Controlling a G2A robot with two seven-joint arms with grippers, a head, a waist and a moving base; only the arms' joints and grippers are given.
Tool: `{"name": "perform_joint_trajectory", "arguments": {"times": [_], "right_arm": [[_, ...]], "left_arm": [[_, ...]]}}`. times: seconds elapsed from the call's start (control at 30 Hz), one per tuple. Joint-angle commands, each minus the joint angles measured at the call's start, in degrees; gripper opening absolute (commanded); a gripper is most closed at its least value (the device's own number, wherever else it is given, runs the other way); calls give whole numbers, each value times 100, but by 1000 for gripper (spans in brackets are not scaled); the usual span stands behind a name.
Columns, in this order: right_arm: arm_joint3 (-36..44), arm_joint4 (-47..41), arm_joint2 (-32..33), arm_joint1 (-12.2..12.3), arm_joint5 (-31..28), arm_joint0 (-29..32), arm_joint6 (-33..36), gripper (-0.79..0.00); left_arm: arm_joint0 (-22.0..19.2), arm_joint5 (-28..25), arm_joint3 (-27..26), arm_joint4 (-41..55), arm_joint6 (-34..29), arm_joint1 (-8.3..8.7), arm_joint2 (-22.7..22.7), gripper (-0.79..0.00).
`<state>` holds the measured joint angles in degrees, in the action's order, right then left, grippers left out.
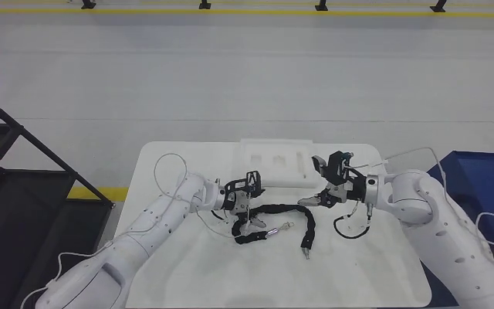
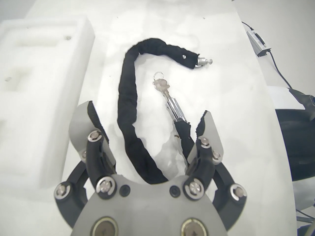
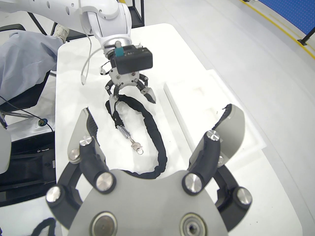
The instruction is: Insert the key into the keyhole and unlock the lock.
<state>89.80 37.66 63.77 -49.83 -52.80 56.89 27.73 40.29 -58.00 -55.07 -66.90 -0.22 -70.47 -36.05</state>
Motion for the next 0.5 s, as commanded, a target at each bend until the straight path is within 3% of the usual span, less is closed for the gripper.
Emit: {"name": "perform_joint_trajectory", "arguments": {"times": [0.0, 0.2, 0.47], "right_arm": [[-206, -116, -75, -26, -156, -158, -34, 0], [-823, -206, -313, -119, -520, -792, 9, 0], [-1186, -552, -653, -167, -520, -1559, 46, 0]], "left_arm": [[-133, 0, -54, 182, 101, 54, 9, 0], [-669, 0, -295, 692, 201, 321, 58, 0], [-1400, 0, -598, 1929, 159, 725, 239, 0]]}}
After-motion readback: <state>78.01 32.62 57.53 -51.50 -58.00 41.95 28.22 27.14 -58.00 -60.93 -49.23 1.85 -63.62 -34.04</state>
